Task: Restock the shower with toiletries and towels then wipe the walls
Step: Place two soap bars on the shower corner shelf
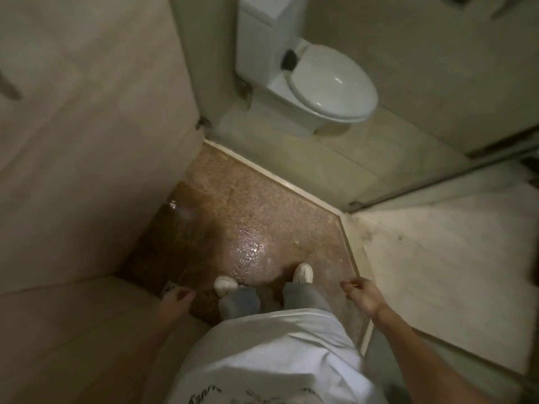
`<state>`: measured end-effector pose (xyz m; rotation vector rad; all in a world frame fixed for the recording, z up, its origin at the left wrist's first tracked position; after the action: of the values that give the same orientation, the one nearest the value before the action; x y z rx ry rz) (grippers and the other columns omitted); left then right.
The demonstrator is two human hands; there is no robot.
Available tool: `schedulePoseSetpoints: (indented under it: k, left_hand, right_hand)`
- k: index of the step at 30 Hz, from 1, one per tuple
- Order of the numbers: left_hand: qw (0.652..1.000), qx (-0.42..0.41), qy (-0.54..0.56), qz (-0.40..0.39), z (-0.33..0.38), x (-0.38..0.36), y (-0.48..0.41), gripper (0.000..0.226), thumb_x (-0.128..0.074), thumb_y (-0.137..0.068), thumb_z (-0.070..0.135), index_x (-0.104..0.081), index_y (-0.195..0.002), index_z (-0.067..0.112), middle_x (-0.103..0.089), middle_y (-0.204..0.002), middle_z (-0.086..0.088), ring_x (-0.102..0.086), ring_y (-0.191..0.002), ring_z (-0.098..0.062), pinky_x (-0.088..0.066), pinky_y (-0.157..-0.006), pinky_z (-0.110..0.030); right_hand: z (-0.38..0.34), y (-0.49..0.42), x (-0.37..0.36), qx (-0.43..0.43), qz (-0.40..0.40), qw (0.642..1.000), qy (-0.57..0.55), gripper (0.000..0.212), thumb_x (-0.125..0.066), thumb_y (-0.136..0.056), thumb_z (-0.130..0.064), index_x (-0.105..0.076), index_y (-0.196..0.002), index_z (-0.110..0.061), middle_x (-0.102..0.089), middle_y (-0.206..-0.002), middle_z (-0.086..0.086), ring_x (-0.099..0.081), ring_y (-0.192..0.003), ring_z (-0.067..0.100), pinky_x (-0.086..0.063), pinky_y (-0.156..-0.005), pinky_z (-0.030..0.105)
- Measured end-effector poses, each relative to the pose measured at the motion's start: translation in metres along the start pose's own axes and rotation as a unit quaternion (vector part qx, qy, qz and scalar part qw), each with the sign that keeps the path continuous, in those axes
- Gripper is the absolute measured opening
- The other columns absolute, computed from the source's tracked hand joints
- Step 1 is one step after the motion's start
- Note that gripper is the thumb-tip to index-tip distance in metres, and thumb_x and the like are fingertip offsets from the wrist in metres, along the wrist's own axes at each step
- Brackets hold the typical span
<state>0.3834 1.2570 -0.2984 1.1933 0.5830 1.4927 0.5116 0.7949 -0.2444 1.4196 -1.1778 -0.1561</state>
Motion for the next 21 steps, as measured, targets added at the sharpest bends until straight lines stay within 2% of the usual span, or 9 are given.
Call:
schedulePoseSetpoints:
  k: [2, 5, 7, 9, 11, 14, 17, 19, 21]
  left_hand:
    - [0.998, -0.018, -0.053, -0.021, 0.023, -0.014, -0.007, 0.016, -0.059, -0.100, 0.027, -0.068, -0.109, 0.017, -0.067, -0.108, -0.010, -0.064, -0.101, -0.029, -0.053, -0.090, -0.041]
    - [0.992, -0.056, -0.108, -0.041, 0.070, -0.039, -0.013, 0.015, -0.058, -0.099, 0.033, -0.066, -0.107, 0.024, -0.067, -0.108, -0.004, -0.065, -0.098, -0.025, -0.055, -0.093, -0.048]
    - [0.986, -0.090, -0.130, -0.043, 0.108, -0.061, -0.009, 0.020, -0.056, -0.099, 0.036, -0.066, -0.110, 0.023, -0.066, -0.107, 0.000, -0.064, -0.101, -0.022, -0.055, -0.093, -0.046]
    - [0.981, -0.116, -0.152, -0.040, 0.141, -0.083, -0.003, 0.023, -0.056, -0.097, 0.040, -0.066, -0.110, 0.024, -0.068, -0.105, 0.000, -0.066, -0.098, -0.022, -0.056, -0.085, -0.039]
    - [0.977, -0.129, -0.164, -0.046, 0.165, -0.108, 0.002, 0.018, -0.057, -0.098, 0.036, -0.065, -0.110, 0.024, -0.070, -0.105, -0.001, -0.067, -0.096, -0.021, -0.055, -0.080, -0.037]
    - [0.978, -0.124, -0.163, -0.046, 0.189, -0.152, 0.013, 0.008, -0.060, -0.097, 0.026, -0.066, -0.102, 0.023, -0.071, -0.104, -0.003, -0.069, -0.097, -0.024, -0.056, -0.092, -0.043]
    - [0.967, -0.135, -0.206, -0.064, 0.202, -0.197, 0.028, 0.007, -0.060, -0.098, 0.024, -0.067, -0.099, 0.021, -0.073, -0.099, -0.004, -0.071, -0.092, -0.023, -0.056, -0.089, -0.040]
    - [0.956, -0.119, -0.253, -0.085, 0.207, -0.221, 0.031, 0.013, -0.060, -0.099, 0.031, -0.067, -0.102, 0.020, -0.073, -0.097, -0.002, -0.070, -0.092, -0.022, -0.056, -0.087, -0.039]
    - [0.954, -0.100, -0.271, -0.081, 0.216, -0.240, 0.027, 0.013, -0.062, -0.098, 0.030, -0.068, -0.102, 0.019, -0.073, -0.095, -0.005, -0.071, -0.090, -0.024, -0.057, -0.088, -0.042]
  right_hand:
    - [0.047, -0.011, 0.002, -0.025, 0.017, 0.998, -0.049, 0.017, -0.074, -0.083, -0.036, -0.069, -0.082, -0.019, -0.071, -0.088, 0.004, -0.069, -0.091, 0.027, -0.056, -0.091, 0.049]
    - [0.091, -0.004, 0.001, -0.053, 0.016, 0.993, -0.107, 0.009, -0.072, -0.089, -0.029, -0.068, -0.085, -0.022, -0.072, -0.091, 0.004, -0.069, -0.090, 0.025, -0.056, -0.091, 0.044]
    - [0.115, 0.001, 0.002, -0.074, 0.019, 0.988, -0.133, 0.010, -0.069, -0.091, -0.029, -0.069, -0.084, -0.021, -0.073, -0.091, 0.005, -0.070, -0.088, 0.026, -0.057, -0.087, 0.042]
    - [0.150, -0.002, 0.000, -0.076, 0.005, 0.988, -0.133, 0.016, -0.066, -0.092, -0.032, -0.072, -0.088, -0.018, -0.074, -0.089, 0.007, -0.071, -0.085, 0.027, -0.058, -0.080, 0.040]
    - [0.182, -0.005, 0.000, -0.082, -0.014, 0.986, -0.142, 0.018, -0.064, -0.091, -0.036, -0.073, -0.090, -0.021, -0.073, -0.091, 0.005, -0.070, -0.086, 0.022, -0.058, -0.079, 0.039]
    - [0.223, -0.016, 0.012, -0.080, -0.023, 0.985, -0.151, 0.022, -0.060, -0.088, -0.037, -0.071, -0.076, -0.023, -0.071, -0.083, 0.002, -0.065, -0.076, 0.019, -0.053, -0.073, 0.034]
    - [0.229, -0.016, 0.048, -0.073, -0.019, 0.983, -0.169, 0.023, -0.057, -0.096, -0.025, -0.068, -0.077, -0.019, -0.066, -0.079, 0.004, -0.060, -0.073, 0.019, -0.046, -0.065, 0.029]
    - [0.234, -0.020, 0.079, -0.069, -0.002, 0.978, -0.197, 0.021, -0.058, -0.097, -0.022, -0.071, -0.083, -0.014, -0.070, -0.082, 0.010, -0.064, -0.074, 0.021, -0.048, -0.066, 0.030]
    - [0.244, -0.026, 0.112, -0.068, 0.019, 0.971, -0.227, 0.015, -0.059, -0.097, -0.027, -0.071, -0.097, -0.017, -0.070, -0.093, 0.007, -0.067, -0.083, 0.021, -0.050, -0.065, 0.029]
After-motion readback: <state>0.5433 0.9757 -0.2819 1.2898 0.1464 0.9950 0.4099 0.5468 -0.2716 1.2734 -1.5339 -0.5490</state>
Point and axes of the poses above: each hand's wrist, its own y-axis away from the middle knuckle, its own x-axis out of the back of the hand, z = x × y, the point moved 5 cm from there along -y, towards the middle knuckle
